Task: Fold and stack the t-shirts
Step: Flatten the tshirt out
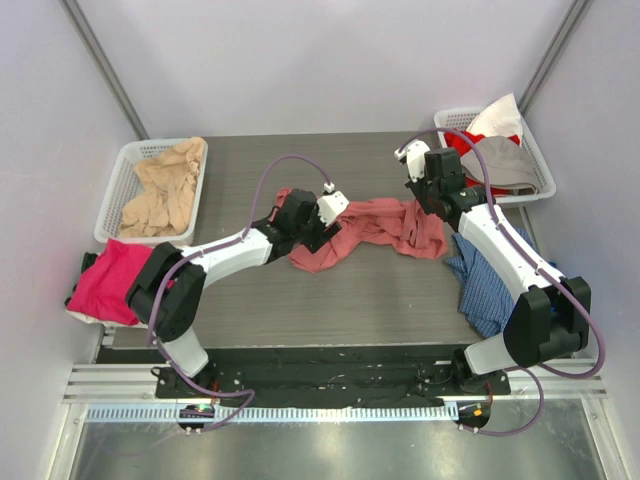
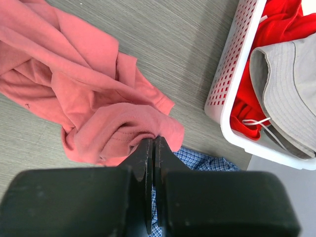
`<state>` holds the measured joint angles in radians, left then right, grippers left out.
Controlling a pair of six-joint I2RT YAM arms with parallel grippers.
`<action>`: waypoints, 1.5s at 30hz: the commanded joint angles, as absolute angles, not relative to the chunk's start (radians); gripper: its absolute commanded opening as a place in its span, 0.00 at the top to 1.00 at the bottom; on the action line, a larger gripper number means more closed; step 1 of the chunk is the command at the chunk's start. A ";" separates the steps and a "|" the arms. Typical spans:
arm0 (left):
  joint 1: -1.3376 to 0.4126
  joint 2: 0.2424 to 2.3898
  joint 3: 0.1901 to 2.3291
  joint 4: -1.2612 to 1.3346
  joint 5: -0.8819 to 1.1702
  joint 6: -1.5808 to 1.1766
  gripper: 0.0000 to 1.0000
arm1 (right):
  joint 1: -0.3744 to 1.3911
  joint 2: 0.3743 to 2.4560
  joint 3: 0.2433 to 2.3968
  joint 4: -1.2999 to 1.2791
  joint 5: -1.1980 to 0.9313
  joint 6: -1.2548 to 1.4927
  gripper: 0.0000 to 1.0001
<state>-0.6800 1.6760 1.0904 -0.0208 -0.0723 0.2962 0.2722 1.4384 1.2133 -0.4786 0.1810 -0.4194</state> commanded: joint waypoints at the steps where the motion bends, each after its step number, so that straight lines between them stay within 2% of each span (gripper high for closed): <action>1: -0.672 1.707 1.074 -0.025 -0.048 0.264 0.29 | 0.275 1.391 1.210 -0.440 0.196 -0.414 0.99; 16: -0.672 1.801 1.132 -0.003 -0.058 0.287 0.36 | 0.275 1.381 1.200 -0.437 0.207 -0.419 0.99; 30: -0.672 1.835 1.177 0.023 -0.069 0.284 0.57 | 0.275 1.368 1.175 -0.440 0.227 -0.437 0.99; 32: -0.672 1.832 1.178 0.023 -0.066 0.284 0.62 | 0.275 1.368 1.177 -0.442 0.227 -0.437 0.99; 35: -0.670 1.847 1.204 0.018 -0.069 0.288 0.75 | 0.275 1.370 1.181 -0.443 0.226 -0.437 0.99; 36: -0.672 1.851 1.210 0.014 -0.069 0.290 0.87 | 0.275 1.370 1.183 -0.445 0.225 -0.437 0.99; 38: -0.672 1.859 1.219 0.012 -0.077 0.285 1.00 | 0.275 1.370 1.186 -0.446 0.227 -0.437 0.99; 45: -0.667 1.780 1.207 0.034 -0.167 0.296 1.00 | 0.275 1.373 1.265 -0.454 0.296 -0.460 0.99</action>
<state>-0.6739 1.8503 1.1847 -0.0135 -0.0925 0.2913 0.2722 1.4178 1.1847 -0.4801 0.2314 -0.4419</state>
